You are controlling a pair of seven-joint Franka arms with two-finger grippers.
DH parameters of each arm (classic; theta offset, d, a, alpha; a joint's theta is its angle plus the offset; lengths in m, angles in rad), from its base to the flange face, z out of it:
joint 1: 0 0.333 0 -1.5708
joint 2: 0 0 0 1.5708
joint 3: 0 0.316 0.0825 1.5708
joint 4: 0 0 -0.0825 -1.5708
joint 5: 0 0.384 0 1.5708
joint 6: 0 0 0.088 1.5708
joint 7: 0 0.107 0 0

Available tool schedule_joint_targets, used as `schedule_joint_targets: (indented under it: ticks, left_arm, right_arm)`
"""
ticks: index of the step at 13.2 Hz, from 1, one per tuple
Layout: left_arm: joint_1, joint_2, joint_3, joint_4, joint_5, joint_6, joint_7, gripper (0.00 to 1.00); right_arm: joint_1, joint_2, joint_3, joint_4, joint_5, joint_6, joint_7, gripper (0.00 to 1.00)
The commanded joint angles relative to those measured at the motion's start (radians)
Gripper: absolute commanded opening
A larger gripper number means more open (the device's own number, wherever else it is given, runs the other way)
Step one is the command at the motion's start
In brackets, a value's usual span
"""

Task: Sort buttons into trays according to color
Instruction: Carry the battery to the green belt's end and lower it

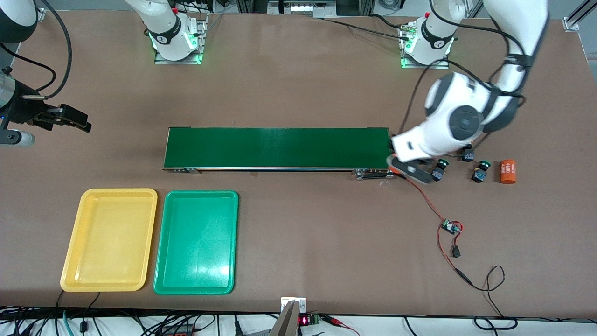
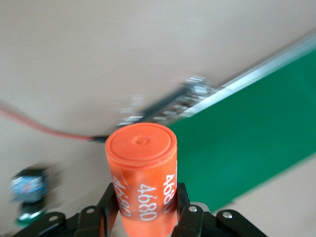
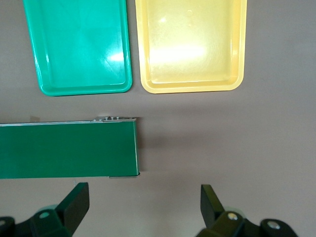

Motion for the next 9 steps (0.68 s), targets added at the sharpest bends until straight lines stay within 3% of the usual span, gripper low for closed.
schedule_joint_targets:
  ticks: [1,7,9]
  left_arm:
    - [-0.059,0.007,-0.023,-0.023,0.045,-0.005,0.14,0.0]
    - [-0.115,0.056,-0.023,-0.021,0.335,0.019,0.569,0.0]
    - [-0.116,0.065,-0.023,-0.023,0.368,0.039,0.669,0.0]
  right_arm:
    - [-0.01,-0.006,0.005,-0.009,0.009,0.011,-0.011,1.0]
    - [-0.01,-0.005,0.005,-0.009,0.009,0.011,-0.011,1.0]
    - [-0.01,-0.005,0.005,-0.009,0.009,0.011,-0.011,1.0]
